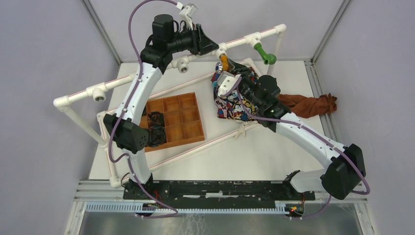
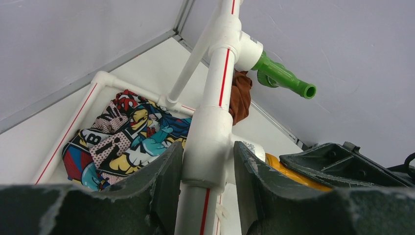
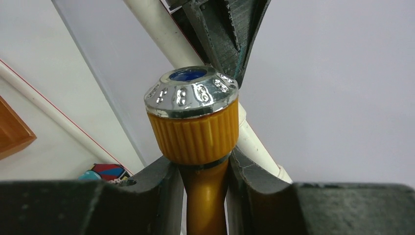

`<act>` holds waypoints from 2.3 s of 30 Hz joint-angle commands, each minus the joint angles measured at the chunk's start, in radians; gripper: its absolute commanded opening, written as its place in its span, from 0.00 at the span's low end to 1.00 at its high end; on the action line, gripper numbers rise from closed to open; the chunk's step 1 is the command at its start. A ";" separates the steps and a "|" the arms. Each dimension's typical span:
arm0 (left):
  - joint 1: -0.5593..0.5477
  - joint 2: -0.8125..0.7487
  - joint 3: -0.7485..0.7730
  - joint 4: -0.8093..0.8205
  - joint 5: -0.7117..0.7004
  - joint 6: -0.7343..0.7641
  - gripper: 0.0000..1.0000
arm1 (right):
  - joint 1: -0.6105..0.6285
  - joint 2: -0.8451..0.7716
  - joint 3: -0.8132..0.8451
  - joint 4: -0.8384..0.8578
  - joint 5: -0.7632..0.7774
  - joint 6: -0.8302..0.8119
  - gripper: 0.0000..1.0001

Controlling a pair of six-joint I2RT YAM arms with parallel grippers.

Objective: Install the water faucets
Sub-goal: Install the water faucet onto the adaptor.

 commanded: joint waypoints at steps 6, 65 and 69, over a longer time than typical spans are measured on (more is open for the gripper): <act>-0.028 -0.024 -0.044 -0.174 0.100 0.023 0.48 | -0.036 0.018 0.005 0.186 -0.092 0.340 0.00; -0.027 -0.064 -0.007 -0.198 0.013 0.004 0.93 | 0.124 -0.006 -0.164 0.251 0.281 -0.729 0.00; -0.027 -0.062 -0.003 -0.200 0.012 0.000 0.93 | 0.134 0.012 -0.200 0.344 0.327 -0.884 0.00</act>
